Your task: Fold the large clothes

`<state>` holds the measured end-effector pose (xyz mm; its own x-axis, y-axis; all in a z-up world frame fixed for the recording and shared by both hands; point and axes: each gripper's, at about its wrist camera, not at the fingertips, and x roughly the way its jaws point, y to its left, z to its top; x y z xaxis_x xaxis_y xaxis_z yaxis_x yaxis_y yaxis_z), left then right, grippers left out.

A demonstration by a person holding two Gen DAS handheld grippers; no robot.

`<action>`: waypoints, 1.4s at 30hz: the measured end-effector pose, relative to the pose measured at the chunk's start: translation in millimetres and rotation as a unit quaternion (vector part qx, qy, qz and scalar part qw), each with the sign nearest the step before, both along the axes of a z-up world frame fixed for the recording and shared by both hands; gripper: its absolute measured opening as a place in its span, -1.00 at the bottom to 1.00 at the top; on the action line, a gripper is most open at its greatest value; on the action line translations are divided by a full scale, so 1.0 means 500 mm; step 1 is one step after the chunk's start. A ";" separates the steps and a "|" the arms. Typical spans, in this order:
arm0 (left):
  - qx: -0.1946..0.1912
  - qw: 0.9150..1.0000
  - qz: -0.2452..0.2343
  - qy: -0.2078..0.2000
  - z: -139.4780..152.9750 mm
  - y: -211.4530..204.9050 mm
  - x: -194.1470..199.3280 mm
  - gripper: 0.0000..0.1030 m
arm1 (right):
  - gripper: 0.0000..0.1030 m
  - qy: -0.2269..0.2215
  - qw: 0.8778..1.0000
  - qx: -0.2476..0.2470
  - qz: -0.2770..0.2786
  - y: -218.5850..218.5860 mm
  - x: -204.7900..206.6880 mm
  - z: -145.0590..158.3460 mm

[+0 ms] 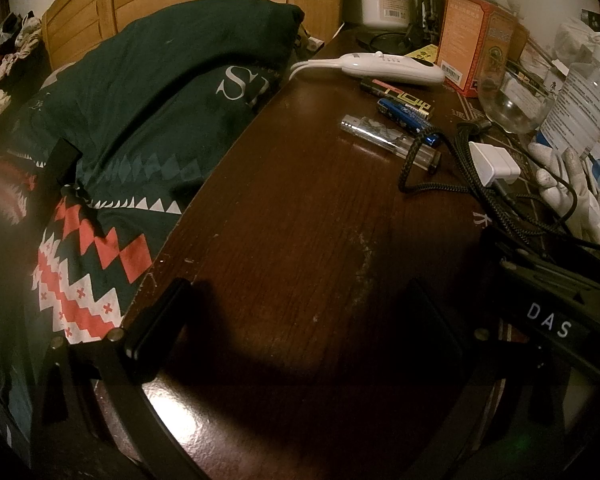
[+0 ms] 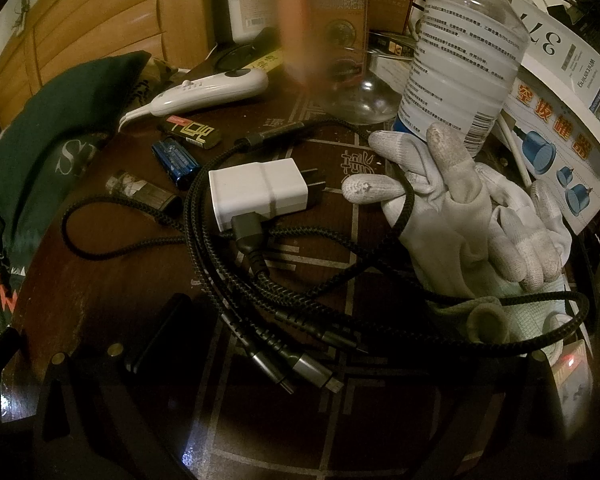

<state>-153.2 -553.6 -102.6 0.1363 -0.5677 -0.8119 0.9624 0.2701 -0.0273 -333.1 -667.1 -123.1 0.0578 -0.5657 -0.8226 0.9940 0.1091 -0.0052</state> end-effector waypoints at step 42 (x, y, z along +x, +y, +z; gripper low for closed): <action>-0.491 0.758 0.413 -0.113 0.613 1.366 0.288 1.00 | 1.00 -0.188 0.821 -0.267 0.468 0.584 0.322 0.486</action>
